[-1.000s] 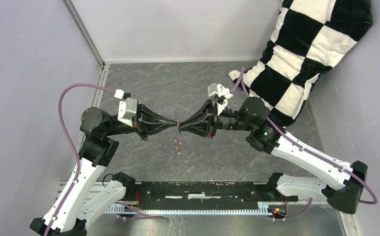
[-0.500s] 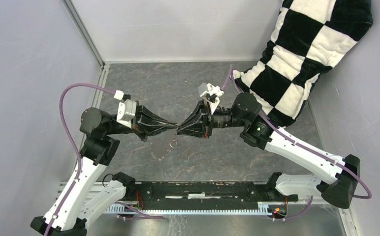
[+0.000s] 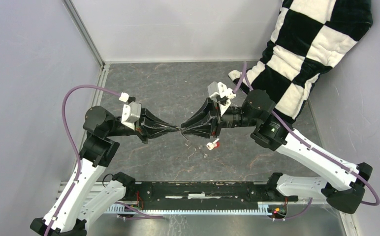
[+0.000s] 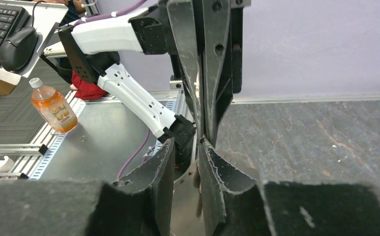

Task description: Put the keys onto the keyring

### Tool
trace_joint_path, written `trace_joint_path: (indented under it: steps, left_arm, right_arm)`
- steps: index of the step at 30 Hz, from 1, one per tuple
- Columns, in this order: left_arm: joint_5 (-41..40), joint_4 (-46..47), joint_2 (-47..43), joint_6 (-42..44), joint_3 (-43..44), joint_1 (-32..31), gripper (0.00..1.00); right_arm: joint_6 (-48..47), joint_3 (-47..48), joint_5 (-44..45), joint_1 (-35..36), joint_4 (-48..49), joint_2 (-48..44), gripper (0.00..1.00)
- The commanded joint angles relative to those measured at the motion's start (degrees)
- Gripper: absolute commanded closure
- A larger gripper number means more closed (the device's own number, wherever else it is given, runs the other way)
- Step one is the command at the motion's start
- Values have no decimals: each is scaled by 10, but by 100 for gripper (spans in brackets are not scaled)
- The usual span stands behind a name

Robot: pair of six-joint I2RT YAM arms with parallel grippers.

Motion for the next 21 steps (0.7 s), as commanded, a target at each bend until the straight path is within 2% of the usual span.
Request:
trace_joint_path:
  steps: [1, 11, 21]
  left_arm:
    - [-18, -11, -7, 42, 7, 0, 98]
    - [-17, -13, -9, 42, 9, 0, 98]
    - [5, -39, -7, 61, 16, 0, 98]
  right_arm:
    - [-26, 40, 5, 1, -19, 3, 70]
    - [-53, 52, 18, 1, -66, 25, 72]
    - [-45, 31, 31, 1, -49, 33, 75]
